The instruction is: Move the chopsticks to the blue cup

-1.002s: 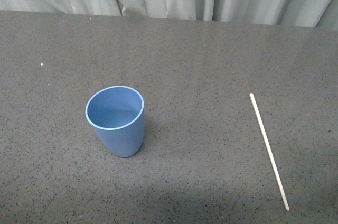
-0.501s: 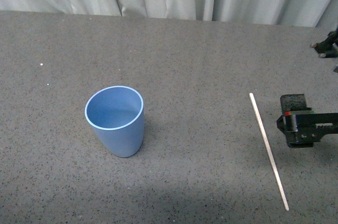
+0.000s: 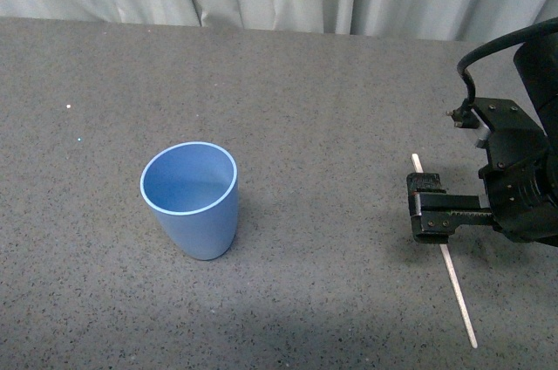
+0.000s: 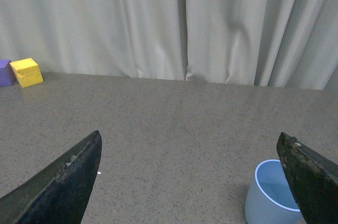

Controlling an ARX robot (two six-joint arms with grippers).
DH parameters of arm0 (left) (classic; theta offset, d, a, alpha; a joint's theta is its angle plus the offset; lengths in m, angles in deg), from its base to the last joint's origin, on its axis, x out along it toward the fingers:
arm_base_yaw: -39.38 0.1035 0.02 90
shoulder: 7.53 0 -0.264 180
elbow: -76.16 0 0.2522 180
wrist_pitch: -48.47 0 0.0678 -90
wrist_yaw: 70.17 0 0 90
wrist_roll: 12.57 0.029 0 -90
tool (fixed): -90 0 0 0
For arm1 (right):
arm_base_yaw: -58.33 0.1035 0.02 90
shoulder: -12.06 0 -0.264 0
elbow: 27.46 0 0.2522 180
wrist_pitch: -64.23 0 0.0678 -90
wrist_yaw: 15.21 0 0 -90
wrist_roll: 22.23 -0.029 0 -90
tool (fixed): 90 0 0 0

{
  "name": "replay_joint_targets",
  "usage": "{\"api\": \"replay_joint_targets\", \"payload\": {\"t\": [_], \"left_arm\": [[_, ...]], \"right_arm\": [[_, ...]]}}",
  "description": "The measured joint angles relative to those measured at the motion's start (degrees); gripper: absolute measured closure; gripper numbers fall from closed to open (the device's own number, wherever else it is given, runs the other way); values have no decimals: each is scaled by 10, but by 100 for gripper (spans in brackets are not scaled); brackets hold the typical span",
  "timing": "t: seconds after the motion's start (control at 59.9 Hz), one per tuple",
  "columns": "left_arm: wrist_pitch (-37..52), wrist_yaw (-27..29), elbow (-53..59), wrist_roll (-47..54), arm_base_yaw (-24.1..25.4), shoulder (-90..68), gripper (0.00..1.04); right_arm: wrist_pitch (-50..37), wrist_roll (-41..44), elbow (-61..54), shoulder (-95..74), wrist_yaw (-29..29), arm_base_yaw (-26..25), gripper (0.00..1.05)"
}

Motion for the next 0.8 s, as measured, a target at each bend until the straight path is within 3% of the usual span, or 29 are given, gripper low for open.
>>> {"api": "replay_joint_targets", "payload": {"t": [0.501,0.585,0.635,0.802], "left_arm": [[0,0,0,0,0,0,7],[0,0,0,0,0,0,7],[0,0,0,0,0,0,7],[0,0,0,0,0,0,7]], "right_arm": [[52,-7,54,-48,14,18,84],[52,-16,55,-48,12,17,100],[45,-19,53,-45,11,17,104],[-30,-25,17,-16,13,19,104]]}}
